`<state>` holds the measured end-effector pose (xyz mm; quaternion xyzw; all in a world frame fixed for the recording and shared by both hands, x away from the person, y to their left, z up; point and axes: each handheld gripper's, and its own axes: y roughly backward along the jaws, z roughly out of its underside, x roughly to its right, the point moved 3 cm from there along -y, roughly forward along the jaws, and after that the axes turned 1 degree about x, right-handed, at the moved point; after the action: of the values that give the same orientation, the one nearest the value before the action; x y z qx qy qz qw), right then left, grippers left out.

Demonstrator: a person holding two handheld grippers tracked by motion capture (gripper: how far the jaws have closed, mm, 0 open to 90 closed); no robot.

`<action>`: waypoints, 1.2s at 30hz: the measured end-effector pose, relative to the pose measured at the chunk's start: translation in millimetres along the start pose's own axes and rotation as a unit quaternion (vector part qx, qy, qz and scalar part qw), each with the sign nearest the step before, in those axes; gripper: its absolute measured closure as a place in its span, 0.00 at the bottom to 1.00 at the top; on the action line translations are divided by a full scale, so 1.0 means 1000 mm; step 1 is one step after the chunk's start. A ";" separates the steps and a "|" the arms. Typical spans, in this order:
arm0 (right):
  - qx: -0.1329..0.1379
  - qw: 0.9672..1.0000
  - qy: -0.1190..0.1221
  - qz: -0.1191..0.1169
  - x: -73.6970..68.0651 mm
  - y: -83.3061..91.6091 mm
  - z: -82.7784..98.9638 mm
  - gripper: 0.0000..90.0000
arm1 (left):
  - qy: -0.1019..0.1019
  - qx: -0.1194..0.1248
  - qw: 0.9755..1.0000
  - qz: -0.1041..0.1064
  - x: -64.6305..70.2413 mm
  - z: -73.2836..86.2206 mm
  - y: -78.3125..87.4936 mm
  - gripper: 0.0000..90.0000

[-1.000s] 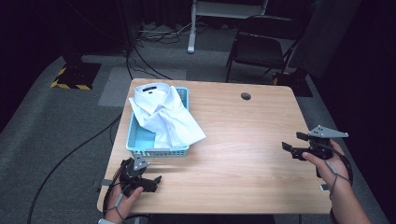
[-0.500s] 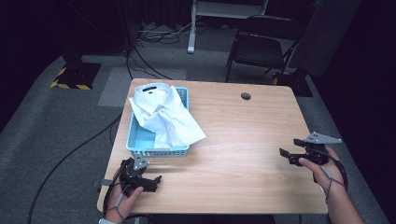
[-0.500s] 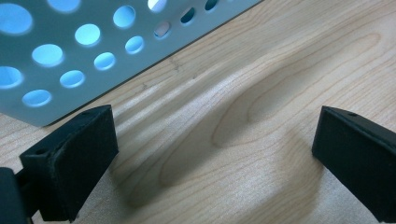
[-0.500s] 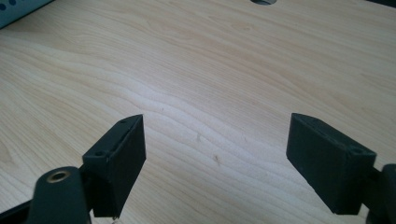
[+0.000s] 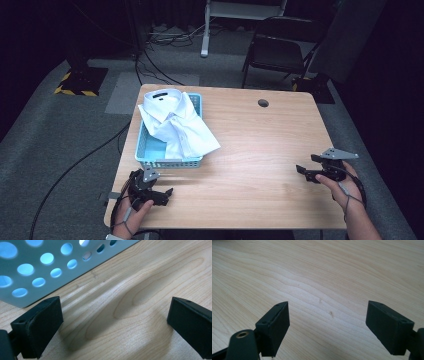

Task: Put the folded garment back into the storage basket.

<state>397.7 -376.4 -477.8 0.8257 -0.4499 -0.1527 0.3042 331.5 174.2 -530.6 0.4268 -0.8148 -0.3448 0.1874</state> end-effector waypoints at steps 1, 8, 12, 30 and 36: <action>-0.001 1.000 -0.002 -0.001 0.000 -0.001 0.001 0.21 | 0.000 0.000 1.000 0.000 0.000 0.000 0.000 0.00; -0.007 1.000 -0.006 -0.006 -0.003 -0.011 0.012 0.21 | 0.000 0.000 1.000 0.000 0.000 0.000 0.000 0.00; -0.012 1.000 -0.011 -0.008 -0.003 -0.016 0.020 0.21 | 0.001 0.000 1.000 0.000 0.000 0.000 0.000 0.00; -0.022 1.000 0.001 -0.013 -0.009 -0.027 0.042 0.10 | 0.001 -0.001 1.000 -0.001 0.000 0.000 0.000 0.00; -0.022 1.000 0.001 -0.014 -0.009 -0.027 0.042 0.09 | 0.002 0.000 1.000 -0.001 0.000 0.000 0.000 0.00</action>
<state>388.1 -373.4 -527.8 0.8251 -0.4342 -0.1657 0.3211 331.7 173.9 -530.6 0.4281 -0.8140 -0.3442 0.1889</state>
